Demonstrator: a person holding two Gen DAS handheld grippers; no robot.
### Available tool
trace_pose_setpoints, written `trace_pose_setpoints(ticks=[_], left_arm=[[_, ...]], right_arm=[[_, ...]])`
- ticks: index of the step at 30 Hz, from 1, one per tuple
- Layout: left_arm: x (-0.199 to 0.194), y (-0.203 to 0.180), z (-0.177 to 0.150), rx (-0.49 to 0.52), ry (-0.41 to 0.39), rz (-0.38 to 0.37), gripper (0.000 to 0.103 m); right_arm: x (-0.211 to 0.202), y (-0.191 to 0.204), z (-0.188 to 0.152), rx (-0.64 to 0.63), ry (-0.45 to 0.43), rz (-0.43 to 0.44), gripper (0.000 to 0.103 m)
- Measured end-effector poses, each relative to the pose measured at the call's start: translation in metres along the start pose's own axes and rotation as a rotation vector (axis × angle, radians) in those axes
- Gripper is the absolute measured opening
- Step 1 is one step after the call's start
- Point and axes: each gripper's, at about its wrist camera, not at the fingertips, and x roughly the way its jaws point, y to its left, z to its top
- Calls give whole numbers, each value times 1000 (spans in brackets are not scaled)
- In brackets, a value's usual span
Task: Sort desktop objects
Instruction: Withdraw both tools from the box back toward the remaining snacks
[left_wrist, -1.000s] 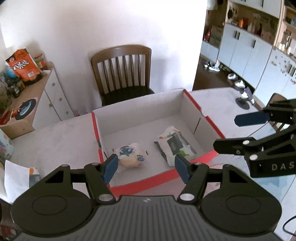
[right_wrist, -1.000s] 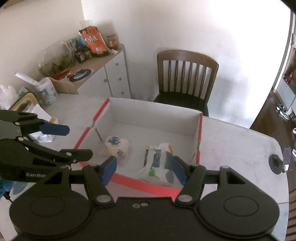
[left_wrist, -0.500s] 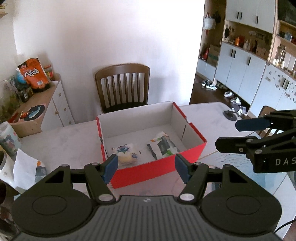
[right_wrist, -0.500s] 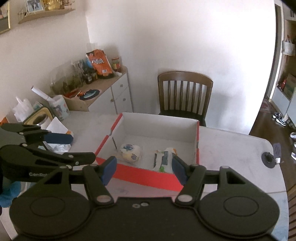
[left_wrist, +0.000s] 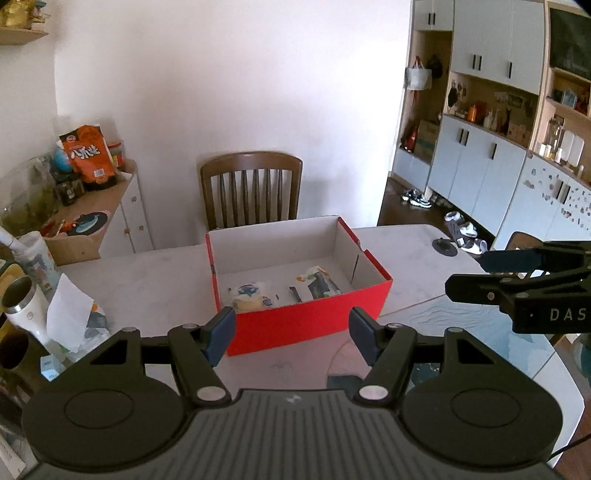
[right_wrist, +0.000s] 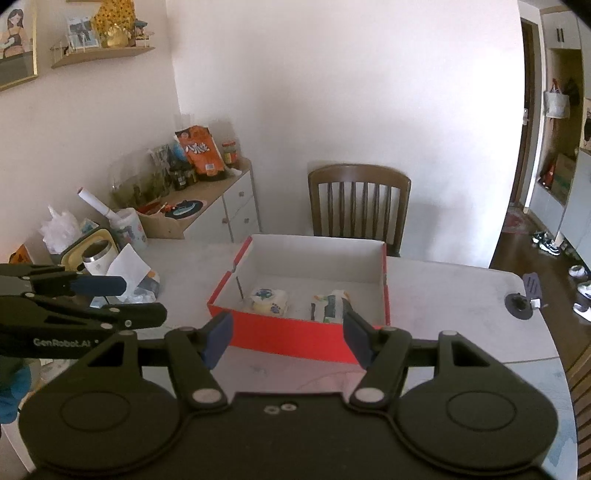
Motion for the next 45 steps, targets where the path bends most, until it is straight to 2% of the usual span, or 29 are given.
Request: trace_pose_setpoints(ticks=[9,26,45], left_arm=[[-26,1,-30,-18,-32,8,67],[-46,13,-70,-94,-2,8,67],[-33,16,-103,-98,41,26,67]], right_arm=[[-22,9,-28,-4,-34,-60,66],[-42,11,-79,57,-17,-137,66],[-20,11,-118,94,52,-198,66]])
